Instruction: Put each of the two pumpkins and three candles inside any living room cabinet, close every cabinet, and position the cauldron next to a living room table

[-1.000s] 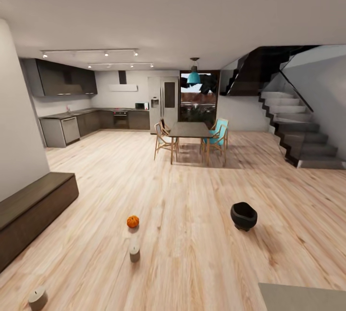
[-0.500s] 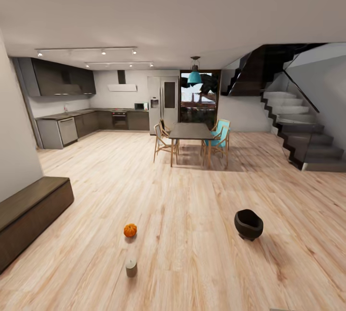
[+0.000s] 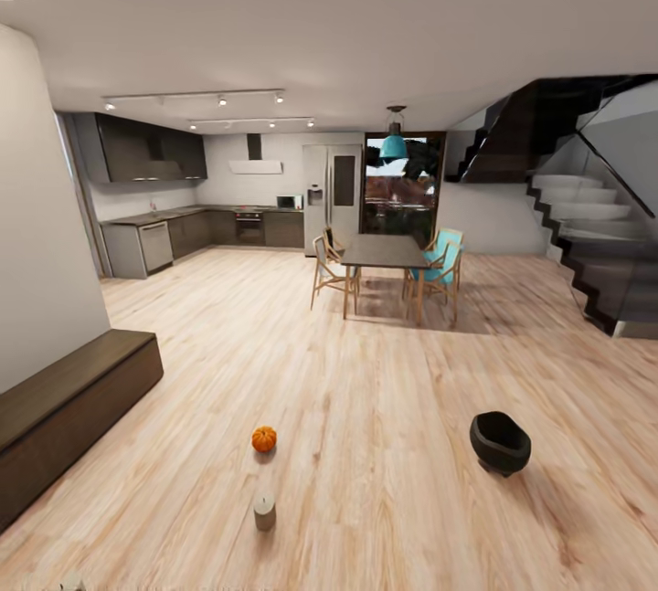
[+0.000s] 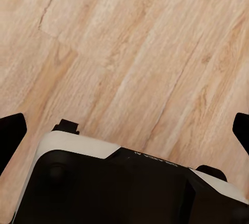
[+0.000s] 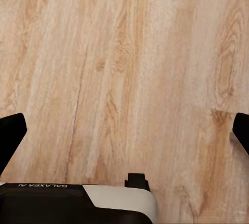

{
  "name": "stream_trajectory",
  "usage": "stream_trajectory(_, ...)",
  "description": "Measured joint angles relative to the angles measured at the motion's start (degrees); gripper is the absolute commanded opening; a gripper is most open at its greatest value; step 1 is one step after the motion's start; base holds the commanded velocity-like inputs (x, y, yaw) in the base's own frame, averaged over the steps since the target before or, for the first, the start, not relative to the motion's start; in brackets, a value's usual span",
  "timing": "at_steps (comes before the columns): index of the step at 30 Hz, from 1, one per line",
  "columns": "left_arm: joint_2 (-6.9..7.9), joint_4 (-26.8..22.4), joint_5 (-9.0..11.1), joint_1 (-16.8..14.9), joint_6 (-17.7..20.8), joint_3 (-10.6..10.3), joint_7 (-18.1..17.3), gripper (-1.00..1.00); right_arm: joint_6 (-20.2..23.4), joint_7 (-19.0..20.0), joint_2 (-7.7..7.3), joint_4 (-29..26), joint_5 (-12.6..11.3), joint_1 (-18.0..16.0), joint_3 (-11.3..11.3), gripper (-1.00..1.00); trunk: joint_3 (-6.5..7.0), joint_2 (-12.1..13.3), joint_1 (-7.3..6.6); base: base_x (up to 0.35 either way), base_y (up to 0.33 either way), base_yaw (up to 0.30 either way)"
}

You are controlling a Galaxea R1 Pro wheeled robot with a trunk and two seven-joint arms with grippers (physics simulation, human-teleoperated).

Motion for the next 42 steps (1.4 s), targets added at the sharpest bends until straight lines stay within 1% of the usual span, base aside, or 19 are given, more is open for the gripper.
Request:
stream_trajectory(24, -0.01, 0.0, 0.0, 0.0, 0.0, 0.0, 0.0, 1.0, -0.1, 0.0, 0.0, 0.0, 0.0, 0.0, 0.0, 1.0, 0.0, 0.0, 0.0, 0.001, 0.0, 0.286)
stream_trajectory(32, 0.0, 0.0, 0.0, 0.0, 0.0, 0.0, 0.0, 1.0, -0.1, 0.0, 0.0, 0.0, 0.0, 0.0, 0.0, 1.0, 0.0, 0.0, 0.0, 0.019, 0.0, 0.09)
stream_trajectory(37, 0.0, 0.3, 0.1, 0.0, 0.0, 0.0, 0.0, 1.0, -0.1, 0.0, 0.0, 0.0, 0.0, 0.0, 0.0, 1.0, -0.02, 0.0, -0.03, 0.277, 0.0, 0.035)
stream_trajectory(42, 0.0, 1.2, 0.1, 0.0, 0.0, 0.1, 0.0, 1.0, -0.1, 0.0, 0.0, 0.0, 0.0, 0.0, 0.0, 1.0, -0.21, 0.0, -0.03, 0.319, 0.0, 0.154)
